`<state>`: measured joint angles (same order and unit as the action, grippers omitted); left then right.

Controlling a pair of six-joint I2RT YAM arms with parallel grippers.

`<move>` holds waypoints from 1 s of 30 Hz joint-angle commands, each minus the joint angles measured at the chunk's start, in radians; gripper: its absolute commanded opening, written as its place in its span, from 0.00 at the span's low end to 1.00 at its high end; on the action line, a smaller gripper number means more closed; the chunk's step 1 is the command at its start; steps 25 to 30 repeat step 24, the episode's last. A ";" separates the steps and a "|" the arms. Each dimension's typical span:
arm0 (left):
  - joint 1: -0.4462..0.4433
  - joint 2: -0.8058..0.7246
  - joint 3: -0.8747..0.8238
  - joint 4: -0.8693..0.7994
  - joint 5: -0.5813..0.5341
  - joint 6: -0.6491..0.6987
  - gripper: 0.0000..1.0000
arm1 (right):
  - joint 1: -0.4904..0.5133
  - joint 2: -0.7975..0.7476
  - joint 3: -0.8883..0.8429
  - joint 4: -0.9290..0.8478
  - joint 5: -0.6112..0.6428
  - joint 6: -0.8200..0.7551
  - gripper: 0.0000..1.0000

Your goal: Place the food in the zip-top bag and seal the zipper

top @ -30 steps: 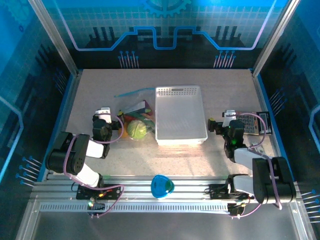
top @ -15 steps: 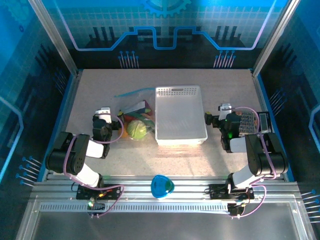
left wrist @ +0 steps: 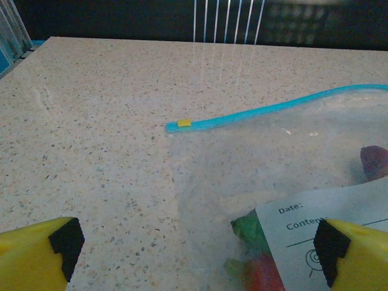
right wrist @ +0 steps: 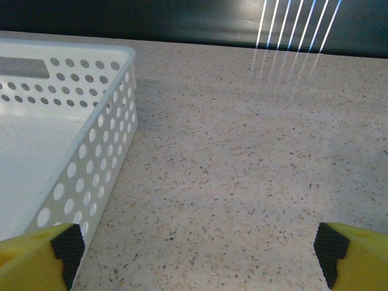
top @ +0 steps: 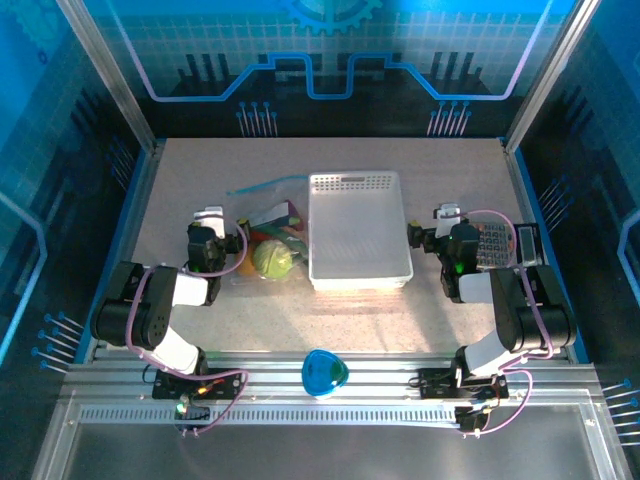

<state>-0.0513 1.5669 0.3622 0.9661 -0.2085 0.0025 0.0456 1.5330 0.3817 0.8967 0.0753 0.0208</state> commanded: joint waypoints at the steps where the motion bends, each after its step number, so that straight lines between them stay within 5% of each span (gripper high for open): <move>1: 0.007 -0.015 0.011 -0.030 0.013 0.004 0.99 | 0.014 0.009 0.018 -0.008 -0.014 -0.028 1.00; 30: 0.013 -0.018 0.016 -0.042 0.067 0.014 0.99 | 0.014 0.009 0.018 -0.008 -0.014 -0.028 1.00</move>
